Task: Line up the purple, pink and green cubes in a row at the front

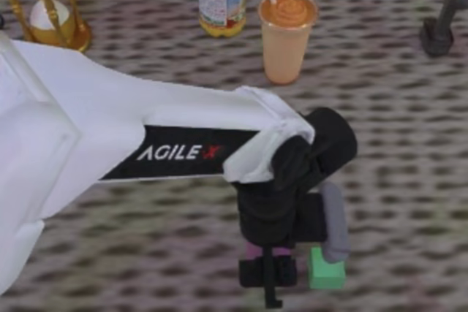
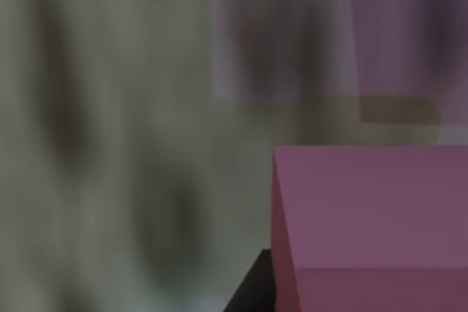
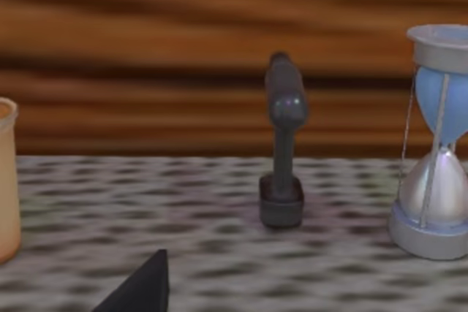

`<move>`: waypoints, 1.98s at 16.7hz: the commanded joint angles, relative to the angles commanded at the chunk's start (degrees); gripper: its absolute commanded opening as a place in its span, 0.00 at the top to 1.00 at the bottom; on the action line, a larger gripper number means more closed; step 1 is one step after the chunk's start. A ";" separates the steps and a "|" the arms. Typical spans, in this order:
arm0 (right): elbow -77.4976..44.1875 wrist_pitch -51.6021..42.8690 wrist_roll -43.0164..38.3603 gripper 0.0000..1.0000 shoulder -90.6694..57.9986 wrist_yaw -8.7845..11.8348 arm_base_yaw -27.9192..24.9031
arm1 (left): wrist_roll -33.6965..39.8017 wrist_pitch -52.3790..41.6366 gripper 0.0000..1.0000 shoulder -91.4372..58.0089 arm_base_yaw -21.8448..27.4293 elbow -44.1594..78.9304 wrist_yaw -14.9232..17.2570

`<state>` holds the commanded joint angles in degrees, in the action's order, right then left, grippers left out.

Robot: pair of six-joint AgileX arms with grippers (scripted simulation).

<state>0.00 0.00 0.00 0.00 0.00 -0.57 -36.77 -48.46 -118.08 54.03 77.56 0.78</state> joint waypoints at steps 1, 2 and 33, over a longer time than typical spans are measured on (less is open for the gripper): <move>0.00 0.00 0.00 0.00 0.00 0.00 0.00 | 0.00 0.00 0.92 0.00 0.00 0.00 0.00; 0.00 0.00 0.00 0.00 0.00 0.00 0.00 | 0.00 0.00 0.85 0.00 0.00 0.00 0.00; 0.00 0.00 0.00 0.00 0.00 0.00 0.00 | 0.04 -14.31 0.00 5.44 -1.29 8.91 -0.04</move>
<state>0.00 0.00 0.00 0.00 0.00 -0.57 -36.73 -62.77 -112.64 52.75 86.48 0.74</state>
